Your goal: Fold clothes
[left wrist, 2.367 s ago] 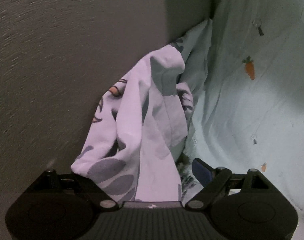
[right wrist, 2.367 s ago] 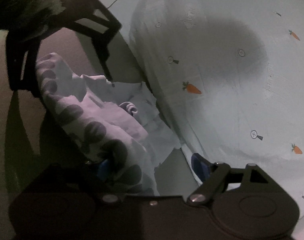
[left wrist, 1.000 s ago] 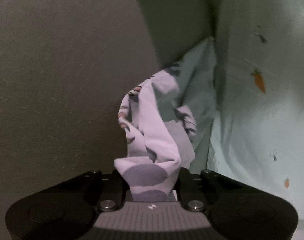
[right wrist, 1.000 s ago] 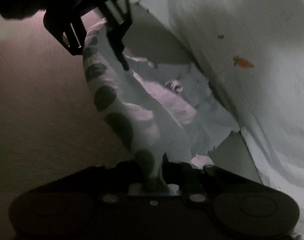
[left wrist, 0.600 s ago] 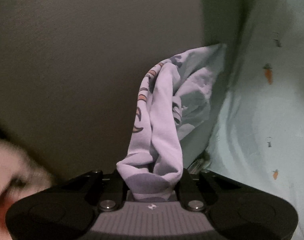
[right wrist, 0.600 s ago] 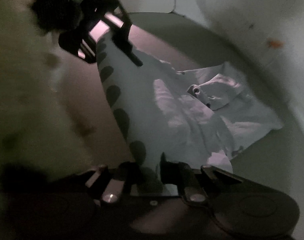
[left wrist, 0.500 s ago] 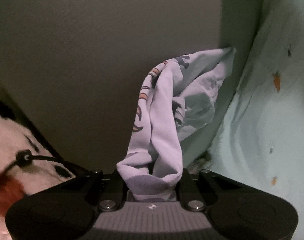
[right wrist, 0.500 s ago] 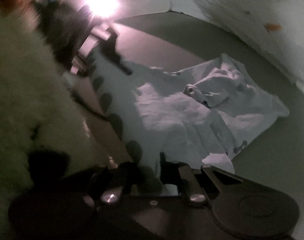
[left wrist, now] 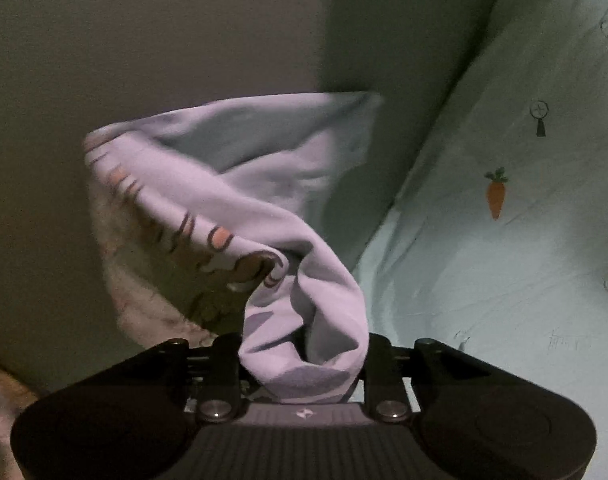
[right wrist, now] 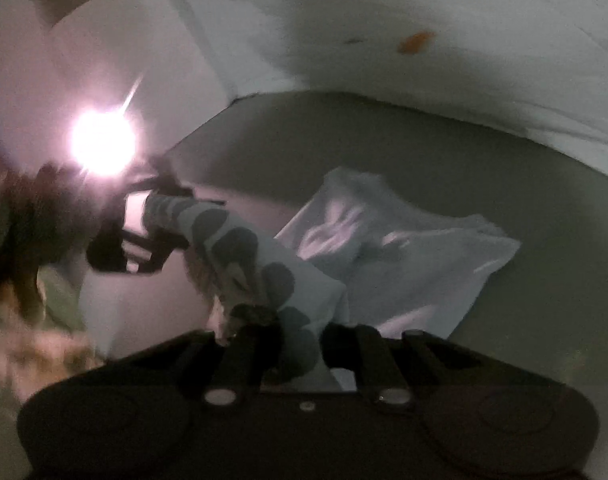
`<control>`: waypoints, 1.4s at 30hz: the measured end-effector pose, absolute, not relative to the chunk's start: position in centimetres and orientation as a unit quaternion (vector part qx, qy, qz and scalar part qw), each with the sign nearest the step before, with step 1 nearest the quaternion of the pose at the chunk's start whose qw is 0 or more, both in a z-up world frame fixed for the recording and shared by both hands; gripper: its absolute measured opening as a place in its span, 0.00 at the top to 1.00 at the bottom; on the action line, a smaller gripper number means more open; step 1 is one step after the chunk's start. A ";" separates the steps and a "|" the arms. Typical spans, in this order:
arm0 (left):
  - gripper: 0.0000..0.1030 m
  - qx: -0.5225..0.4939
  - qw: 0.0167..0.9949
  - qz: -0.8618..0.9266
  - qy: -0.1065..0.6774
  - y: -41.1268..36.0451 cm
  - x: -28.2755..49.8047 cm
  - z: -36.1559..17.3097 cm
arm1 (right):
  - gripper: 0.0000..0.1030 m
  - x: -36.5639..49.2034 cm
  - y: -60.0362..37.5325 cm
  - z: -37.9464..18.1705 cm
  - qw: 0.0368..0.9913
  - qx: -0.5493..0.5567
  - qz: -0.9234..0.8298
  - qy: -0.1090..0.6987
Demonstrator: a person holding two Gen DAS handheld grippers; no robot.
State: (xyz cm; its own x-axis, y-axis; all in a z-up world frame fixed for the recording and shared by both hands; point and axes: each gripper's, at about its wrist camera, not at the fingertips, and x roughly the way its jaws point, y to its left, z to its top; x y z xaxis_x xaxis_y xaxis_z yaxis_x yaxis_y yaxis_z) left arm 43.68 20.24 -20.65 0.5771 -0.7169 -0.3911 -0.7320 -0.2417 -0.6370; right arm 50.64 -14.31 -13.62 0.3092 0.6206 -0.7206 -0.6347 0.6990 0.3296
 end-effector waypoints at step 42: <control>0.93 -0.175 0.854 0.008 0.490 15.6 54.3 -16.2 | 0.78 56.7 -16.1 -19.6 0.908 0.137 0.113 0.380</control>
